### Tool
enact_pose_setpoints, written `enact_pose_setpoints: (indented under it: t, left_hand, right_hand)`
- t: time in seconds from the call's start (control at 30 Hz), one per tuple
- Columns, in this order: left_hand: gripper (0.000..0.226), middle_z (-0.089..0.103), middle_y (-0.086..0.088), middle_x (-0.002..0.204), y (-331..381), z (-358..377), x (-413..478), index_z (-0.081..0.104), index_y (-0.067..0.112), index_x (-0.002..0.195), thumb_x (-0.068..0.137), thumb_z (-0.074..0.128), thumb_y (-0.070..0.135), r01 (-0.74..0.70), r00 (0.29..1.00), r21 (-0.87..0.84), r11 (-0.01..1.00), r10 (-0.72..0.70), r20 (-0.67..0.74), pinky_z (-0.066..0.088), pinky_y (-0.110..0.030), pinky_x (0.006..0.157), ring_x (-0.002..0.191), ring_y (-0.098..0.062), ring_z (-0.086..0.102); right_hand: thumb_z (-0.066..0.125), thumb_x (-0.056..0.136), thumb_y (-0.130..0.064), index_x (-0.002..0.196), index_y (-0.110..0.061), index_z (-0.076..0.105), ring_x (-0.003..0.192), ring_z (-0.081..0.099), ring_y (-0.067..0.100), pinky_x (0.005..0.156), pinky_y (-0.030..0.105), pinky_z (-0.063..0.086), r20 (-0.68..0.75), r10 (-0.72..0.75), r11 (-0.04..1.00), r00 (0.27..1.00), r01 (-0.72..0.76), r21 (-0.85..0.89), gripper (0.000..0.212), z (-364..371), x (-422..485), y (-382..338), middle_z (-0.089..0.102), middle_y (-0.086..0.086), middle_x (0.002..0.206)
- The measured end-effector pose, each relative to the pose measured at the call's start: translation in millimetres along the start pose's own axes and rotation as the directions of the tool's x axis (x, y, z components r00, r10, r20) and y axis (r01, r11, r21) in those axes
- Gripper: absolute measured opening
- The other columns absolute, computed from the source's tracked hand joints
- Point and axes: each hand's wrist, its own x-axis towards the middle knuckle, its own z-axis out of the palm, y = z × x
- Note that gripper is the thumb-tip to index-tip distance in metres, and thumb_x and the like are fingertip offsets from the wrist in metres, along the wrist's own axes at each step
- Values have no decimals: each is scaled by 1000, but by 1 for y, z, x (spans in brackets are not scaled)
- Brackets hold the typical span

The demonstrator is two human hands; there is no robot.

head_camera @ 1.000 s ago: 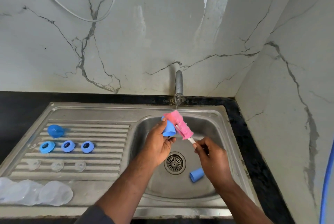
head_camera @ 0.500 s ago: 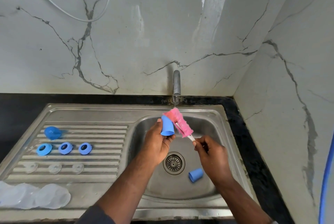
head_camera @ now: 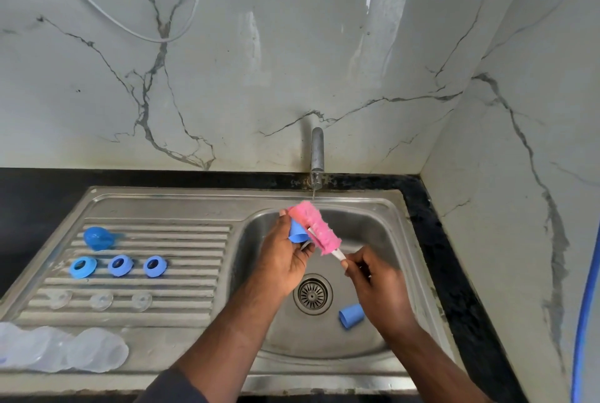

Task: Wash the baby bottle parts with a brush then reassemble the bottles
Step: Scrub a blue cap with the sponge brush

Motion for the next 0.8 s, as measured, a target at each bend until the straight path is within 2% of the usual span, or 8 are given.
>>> enact_pose_setpoints:
  t: [0.07,0.17,0.23,0.3,0.43,0.63,0.73,0.8]
  left_hand:
    - [55,70,-11,99,-1,-3,1,60,7,125,87,61,47,-11,1000,47,999,12,-18,51,-39,81,83,-21,67]
    - [59,67,-11,105,-4,-1,-3,59,11,130,89,56,53,-2,999,36,999,3,-40,50,-33,72,84,-19,62]
    - [51,67,-13,99,-4,1,-5,60,7,123,88,58,44,-16,1000,5,1000,16,-8,55,-31,73,80,-18,66]
    - [36,67,-12,95,-3,2,-6,61,6,117,94,56,34,-11,1000,-13,1000,11,-2,59,-29,68,77,-17,68]
    - [54,70,-18,118,-7,3,-10,58,5,130,96,51,47,22,1000,-34,999,-22,13,61,-33,75,97,-24,71]
    - [59,66,-7,96,-11,8,-12,64,12,119,78,63,54,-65,998,119,991,64,10,47,-32,74,81,-16,60]
    - [62,70,-9,98,-10,5,-8,67,9,118,78,63,56,-98,995,155,983,99,5,44,-38,84,90,-21,61]
    - [59,69,-5,95,-9,7,-11,66,12,118,78,63,56,-112,993,174,978,114,-6,43,-34,75,84,-17,60]
  right_hand:
    - [72,92,-20,77,-28,55,63,59,9,54,17,42,21,7,1000,1000,-7,2,24,1,-1,-2,64,-14,69]
    - [72,92,-22,78,-23,57,64,59,9,54,25,47,-17,57,997,998,-58,-46,20,-1,-3,1,64,-12,69]
    - [71,92,-24,79,-25,57,63,59,8,52,18,42,10,20,1000,1000,-20,-22,20,-2,-7,0,63,-13,69]
    - [72,92,-23,79,-27,56,63,59,8,53,19,43,14,8,1000,1000,-8,-7,20,-3,-8,-1,64,-13,69]
    - [72,92,-20,79,-20,58,64,61,10,57,34,51,-17,54,998,998,-54,-11,19,-5,-4,4,66,-11,71]
    - [72,92,-19,79,-21,59,65,62,10,56,25,48,-17,73,997,997,-73,23,18,-12,-6,5,66,-11,70]
    - [71,93,-19,78,-24,59,67,64,7,57,21,47,48,70,994,996,-73,77,20,-10,-9,2,69,-15,75]
    - [71,93,-17,78,-22,60,68,64,5,57,15,44,26,95,993,995,-97,64,19,-9,-9,4,68,-17,74]
